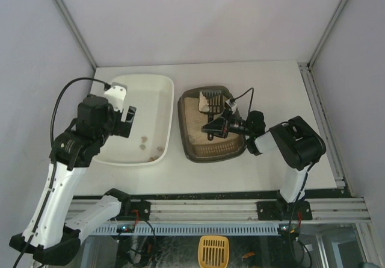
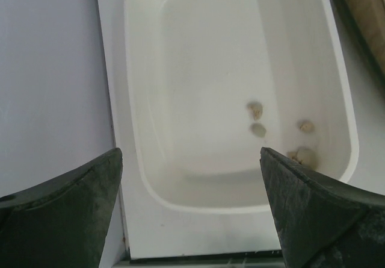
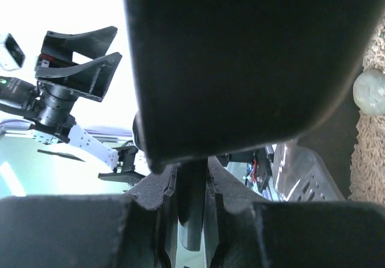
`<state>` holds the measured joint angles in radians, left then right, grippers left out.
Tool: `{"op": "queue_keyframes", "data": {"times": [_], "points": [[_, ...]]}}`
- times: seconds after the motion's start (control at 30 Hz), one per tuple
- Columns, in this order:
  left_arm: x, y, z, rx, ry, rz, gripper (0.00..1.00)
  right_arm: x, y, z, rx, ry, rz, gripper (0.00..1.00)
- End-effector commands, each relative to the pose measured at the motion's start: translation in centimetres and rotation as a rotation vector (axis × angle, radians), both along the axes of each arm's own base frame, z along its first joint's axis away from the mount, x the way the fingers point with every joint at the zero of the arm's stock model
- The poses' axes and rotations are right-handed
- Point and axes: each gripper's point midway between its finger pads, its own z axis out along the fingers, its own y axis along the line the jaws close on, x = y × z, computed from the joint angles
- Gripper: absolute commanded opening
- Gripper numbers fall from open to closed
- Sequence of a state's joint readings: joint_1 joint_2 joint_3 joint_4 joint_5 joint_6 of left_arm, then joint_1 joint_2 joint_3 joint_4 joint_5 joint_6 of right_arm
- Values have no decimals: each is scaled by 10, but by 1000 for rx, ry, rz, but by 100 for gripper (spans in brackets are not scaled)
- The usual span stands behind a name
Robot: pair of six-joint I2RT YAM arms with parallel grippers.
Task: Clean the litter box
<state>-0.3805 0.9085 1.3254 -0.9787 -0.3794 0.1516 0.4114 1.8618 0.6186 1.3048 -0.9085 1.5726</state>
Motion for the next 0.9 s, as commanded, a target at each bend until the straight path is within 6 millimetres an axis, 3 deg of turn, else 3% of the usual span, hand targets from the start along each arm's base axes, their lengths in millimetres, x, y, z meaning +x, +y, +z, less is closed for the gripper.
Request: {"op": "queue_keyframes", "data": {"times": [0.0, 0.17, 0.27, 0.4, 0.53, 0.63, 0.77, 0.87], "points": [[-19, 6, -13, -10, 25, -45, 100, -13, -12, 26, 25, -126, 13, 0], [-27, 2, -32, -50, 80, -87, 100, -22, -22, 6, -6, -87, -33, 0], [-30, -1, -40, -78, 105, -98, 100, -42, -5, 5, 9, -90, 44, 0], [-31, 1, -42, -85, 110, -91, 100, -28, -29, -7, 9, -40, -85, 0], [-29, 2, -44, -80, 115, -83, 100, -44, -7, -14, -47, -45, 9, 0], [-28, 0, -51, -88, 132, -85, 100, -23, -31, -6, 0, -37, -118, 0], [-27, 1, -56, -87, 143, -75, 100, -43, 0, -11, -77, -65, 0, 0], [-26, 0, -56, -90, 140, -77, 100, -12, -36, -8, -34, -33, -147, 0]]}}
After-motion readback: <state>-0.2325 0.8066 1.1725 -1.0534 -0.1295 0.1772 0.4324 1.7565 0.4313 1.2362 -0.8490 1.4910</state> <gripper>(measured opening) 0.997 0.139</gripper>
